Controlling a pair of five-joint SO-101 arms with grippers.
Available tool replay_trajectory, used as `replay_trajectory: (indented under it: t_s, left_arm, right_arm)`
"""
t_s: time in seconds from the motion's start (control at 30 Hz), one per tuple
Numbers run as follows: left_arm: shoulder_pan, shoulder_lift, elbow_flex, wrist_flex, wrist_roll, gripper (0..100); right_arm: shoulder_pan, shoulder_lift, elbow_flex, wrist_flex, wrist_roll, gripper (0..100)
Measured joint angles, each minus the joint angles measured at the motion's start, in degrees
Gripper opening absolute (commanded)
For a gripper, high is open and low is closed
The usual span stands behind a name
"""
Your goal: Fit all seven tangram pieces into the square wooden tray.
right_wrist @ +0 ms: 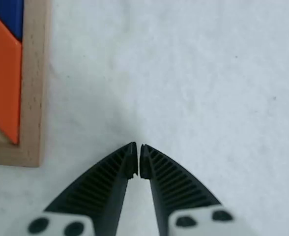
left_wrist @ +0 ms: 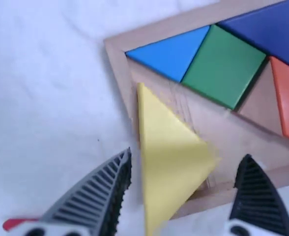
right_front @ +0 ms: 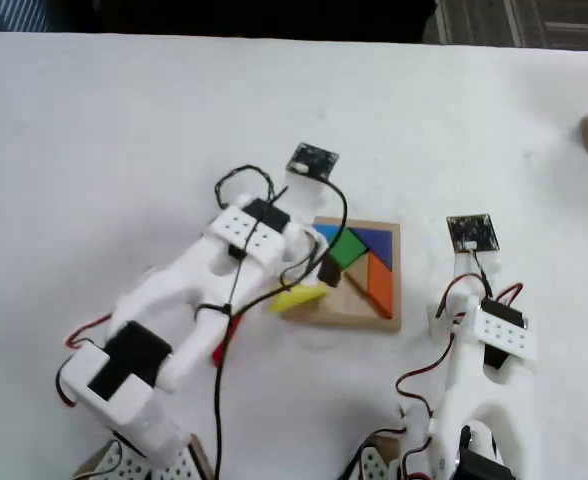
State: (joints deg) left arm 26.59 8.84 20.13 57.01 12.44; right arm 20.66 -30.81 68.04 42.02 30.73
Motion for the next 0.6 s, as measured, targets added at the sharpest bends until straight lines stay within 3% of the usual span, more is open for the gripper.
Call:
replay_trajectory:
  t_s: [0.37,0.43,0.53,0.57,0.6]
  left_arm:
    - [-0.3,-12.9,4.4,3.9,-0.2,32]
    - [-0.5,-14.1,6.6,3.9,-2.8,24]
    - [-0.3,-14.5,7.8,3.9,-7.5,4]
    - [-0.3,-14.6,7.8,3.9,-8.8,1]
    - [-0.3,-14.6,7.8,3.9,-9.8,4]
  right_arm:
    - [0.0,0.0,0.0,0.0,0.0,1.9]
    - [0.0,0.0,0.0,0.0,0.0,1.9]
    - [0.0,0.0,0.0,0.0,0.0,1.9]
    - [0.0,0.0,0.0,0.0,0.0,1.9]
    - [0.0,0.0,0.0,0.0,0.0,1.9]
